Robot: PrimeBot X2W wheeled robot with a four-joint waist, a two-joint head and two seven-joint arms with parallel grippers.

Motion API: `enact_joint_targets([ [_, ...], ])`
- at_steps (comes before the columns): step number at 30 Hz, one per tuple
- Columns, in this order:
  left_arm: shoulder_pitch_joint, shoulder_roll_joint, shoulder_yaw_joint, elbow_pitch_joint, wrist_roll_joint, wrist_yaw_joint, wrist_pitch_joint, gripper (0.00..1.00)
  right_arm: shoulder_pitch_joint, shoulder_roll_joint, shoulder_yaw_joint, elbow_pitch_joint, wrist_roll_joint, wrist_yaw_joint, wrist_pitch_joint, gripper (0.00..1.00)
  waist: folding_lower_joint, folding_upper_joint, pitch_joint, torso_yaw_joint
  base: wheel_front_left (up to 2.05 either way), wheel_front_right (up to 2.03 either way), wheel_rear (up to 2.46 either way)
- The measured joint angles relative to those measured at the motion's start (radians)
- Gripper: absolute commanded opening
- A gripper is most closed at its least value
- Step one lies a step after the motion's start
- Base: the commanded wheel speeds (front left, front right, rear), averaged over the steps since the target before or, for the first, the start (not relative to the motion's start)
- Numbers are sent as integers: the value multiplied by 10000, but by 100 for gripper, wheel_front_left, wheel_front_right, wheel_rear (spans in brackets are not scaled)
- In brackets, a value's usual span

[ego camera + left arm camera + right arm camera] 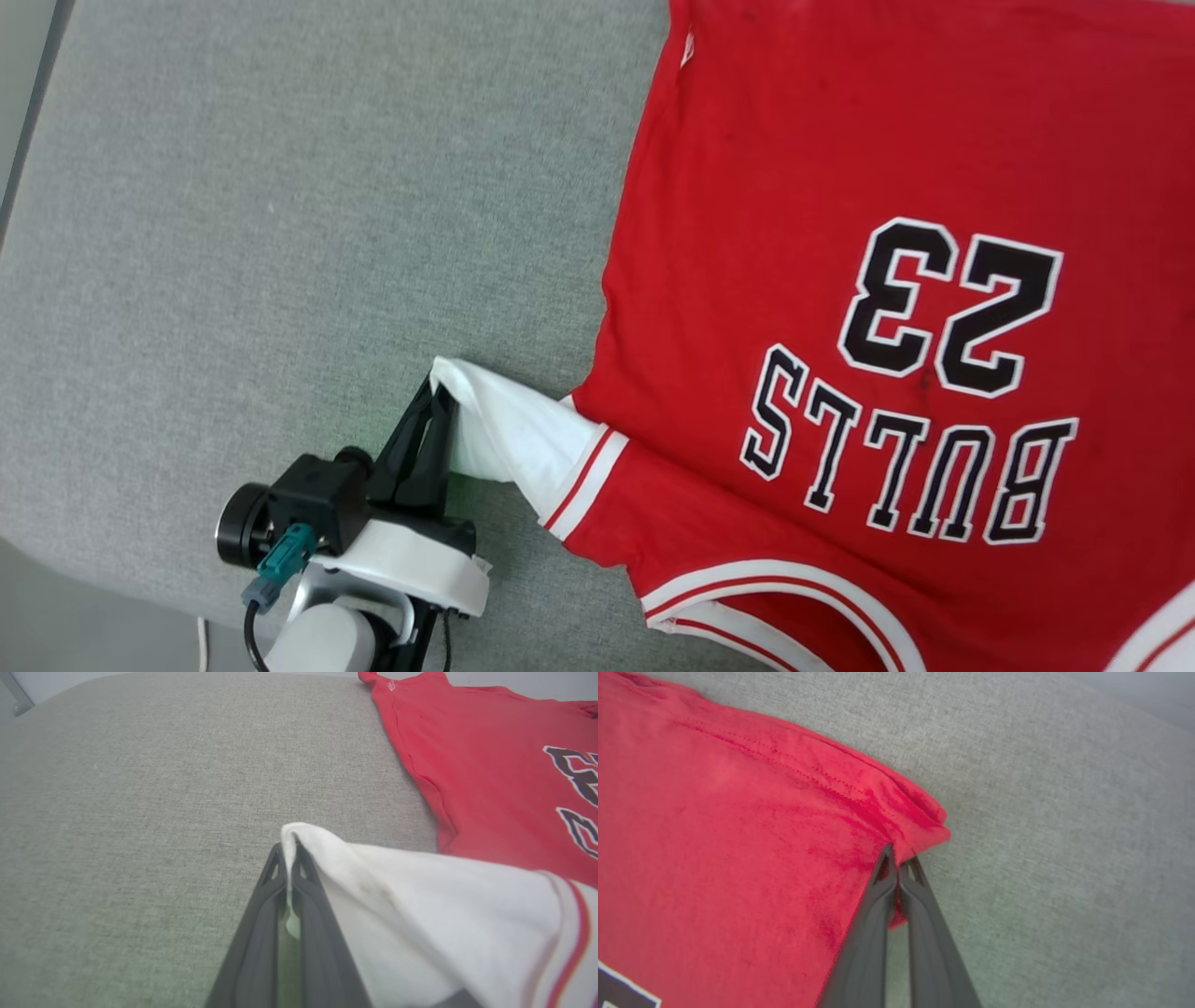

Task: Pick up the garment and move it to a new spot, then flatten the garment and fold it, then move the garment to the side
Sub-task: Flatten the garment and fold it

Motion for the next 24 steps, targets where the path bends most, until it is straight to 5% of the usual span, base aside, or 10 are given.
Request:
enact_joint_targets([
  [12,1058,209,385,330,-75,29,0,0,1776,-924,1103,-1448,1685,0,-1611,0,0,0,-1753,-720,0,0,0],
  [24,2213,589,637,274,-374,332,136,0,6536,-2497,579,-3480,2846,0,-2928,0,-2,0,-3446,-1756,0,0,0],
])
